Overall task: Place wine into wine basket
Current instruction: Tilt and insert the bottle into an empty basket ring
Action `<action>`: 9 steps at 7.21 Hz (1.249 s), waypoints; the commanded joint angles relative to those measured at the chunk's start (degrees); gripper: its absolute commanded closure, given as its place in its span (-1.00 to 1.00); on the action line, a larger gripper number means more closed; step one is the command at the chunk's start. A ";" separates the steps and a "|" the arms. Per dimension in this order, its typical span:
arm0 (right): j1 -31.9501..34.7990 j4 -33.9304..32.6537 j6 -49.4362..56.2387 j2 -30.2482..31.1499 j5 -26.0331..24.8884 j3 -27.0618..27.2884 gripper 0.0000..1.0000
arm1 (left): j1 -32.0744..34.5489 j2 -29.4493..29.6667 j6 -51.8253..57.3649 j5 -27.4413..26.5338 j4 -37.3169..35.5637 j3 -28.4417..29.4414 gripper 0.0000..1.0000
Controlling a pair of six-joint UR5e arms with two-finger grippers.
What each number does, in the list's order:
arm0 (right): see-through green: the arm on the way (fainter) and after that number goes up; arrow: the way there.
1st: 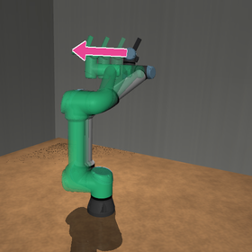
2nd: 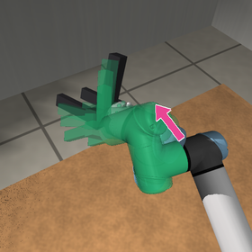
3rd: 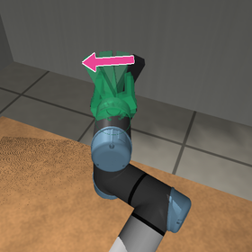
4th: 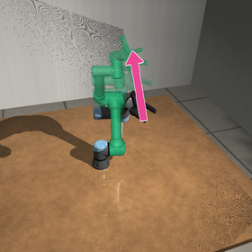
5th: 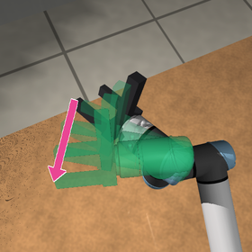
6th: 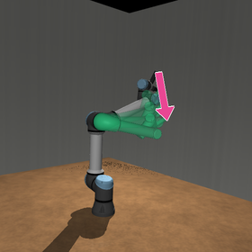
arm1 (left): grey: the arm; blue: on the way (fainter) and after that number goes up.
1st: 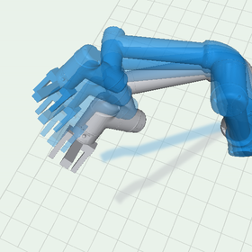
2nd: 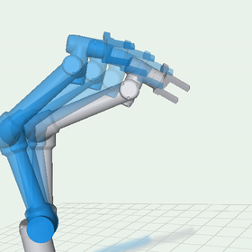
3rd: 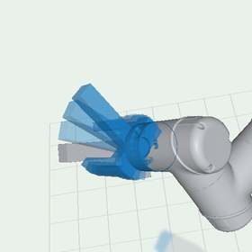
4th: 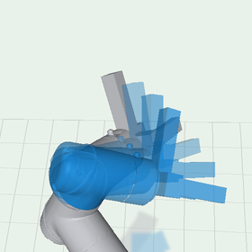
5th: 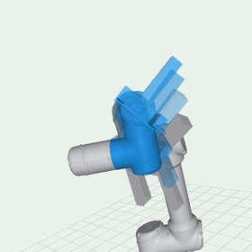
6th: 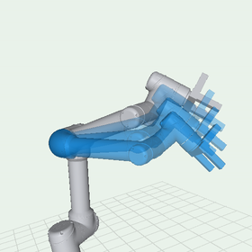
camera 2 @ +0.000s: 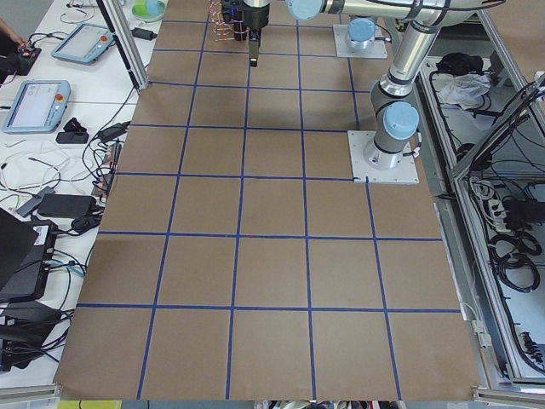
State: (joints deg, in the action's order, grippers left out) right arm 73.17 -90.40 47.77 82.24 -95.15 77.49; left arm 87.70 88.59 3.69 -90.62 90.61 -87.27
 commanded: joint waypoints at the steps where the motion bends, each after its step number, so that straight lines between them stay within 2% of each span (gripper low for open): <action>1: 0.04 -0.83 1.71 -2.51 0.14 -1.20 1.00 | -0.07 0.00 0.00 0.00 0.00 0.00 -1.00; 5: 0.31 -2.85 1.89 -4.89 1.46 -1.11 1.00 | 0.10 0.00 -0.17 0.00 0.00 -0.09 -1.00; 9: 0.57 -1.18 2.24 -5.86 0.76 -1.02 1.00 | 0.01 0.00 -0.26 0.09 -0.09 -0.79 -1.00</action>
State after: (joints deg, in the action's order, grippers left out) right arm 73.68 -92.03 49.87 76.56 -94.18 76.45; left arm 87.73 88.59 3.43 -90.56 90.51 -88.01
